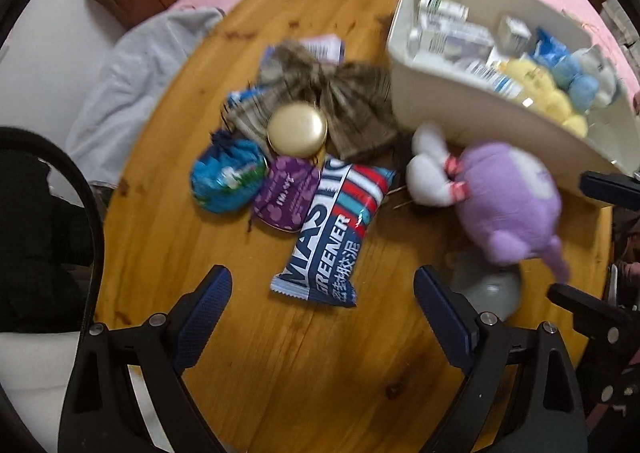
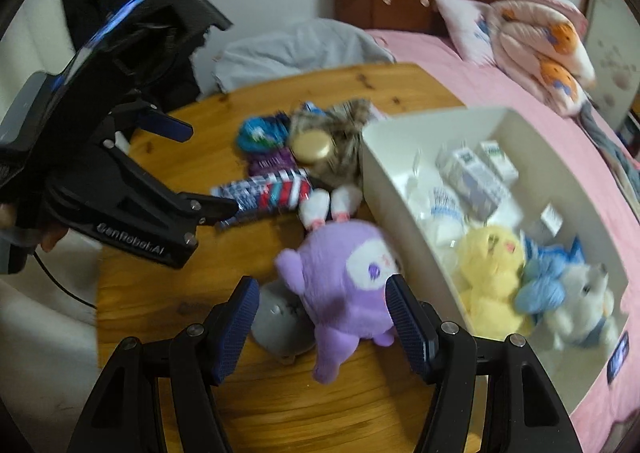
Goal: Organize objects
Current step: 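Move both grippers back to the table and close the right gripper on the purple plush, then grasp the blue-and-red MASTIC packet with the left gripper while the right gripper lifts the purple plush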
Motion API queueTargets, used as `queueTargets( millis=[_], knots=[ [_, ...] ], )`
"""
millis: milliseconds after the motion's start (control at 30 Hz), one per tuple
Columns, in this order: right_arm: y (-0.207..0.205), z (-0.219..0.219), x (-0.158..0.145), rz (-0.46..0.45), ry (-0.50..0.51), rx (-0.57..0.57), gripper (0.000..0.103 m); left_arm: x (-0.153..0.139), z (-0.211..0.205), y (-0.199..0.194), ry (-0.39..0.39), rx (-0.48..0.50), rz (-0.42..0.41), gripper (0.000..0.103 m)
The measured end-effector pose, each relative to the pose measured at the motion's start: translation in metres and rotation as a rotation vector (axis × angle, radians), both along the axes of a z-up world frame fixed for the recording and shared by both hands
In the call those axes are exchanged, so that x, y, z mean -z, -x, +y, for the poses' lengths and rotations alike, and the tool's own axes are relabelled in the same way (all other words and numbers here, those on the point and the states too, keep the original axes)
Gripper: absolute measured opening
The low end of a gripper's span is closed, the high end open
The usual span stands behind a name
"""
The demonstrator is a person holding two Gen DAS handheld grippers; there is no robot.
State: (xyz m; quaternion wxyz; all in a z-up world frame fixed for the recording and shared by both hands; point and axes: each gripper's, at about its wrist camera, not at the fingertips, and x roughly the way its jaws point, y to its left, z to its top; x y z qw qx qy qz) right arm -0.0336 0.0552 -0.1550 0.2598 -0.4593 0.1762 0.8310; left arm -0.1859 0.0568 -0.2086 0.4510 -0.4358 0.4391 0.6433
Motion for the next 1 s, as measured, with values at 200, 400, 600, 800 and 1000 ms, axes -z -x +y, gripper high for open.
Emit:
queueTargets(
  millis=[200, 400, 600, 800, 1000],
  knots=[
    [0.012, -0.005, 0.025, -0.037, -0.062, 0.07, 0.067, 0.023, 0.008, 0.012, 0.007, -0.011, -0.058, 0.093],
    [0.022, -0.003, 0.035, -0.047, -0.122, 0.124, 0.072, 0.029, 0.013, 0.016, -0.003, -0.004, -0.069, 0.087],
    [0.032, -0.006, 0.043, -0.089, -0.186, 0.16, 0.077, 0.034, 0.015, 0.02, -0.005, -0.033, -0.11, 0.085],
    [0.036, -0.002, 0.054, -0.144, -0.226, 0.215, 0.079, 0.033, 0.014, 0.011, -0.01, -0.024, -0.138, 0.073],
    [0.038, -0.002, 0.059, -0.16, -0.253, 0.233, 0.076, 0.029, 0.014, -0.003, -0.016, -0.006, -0.145, 0.06]
  ],
)
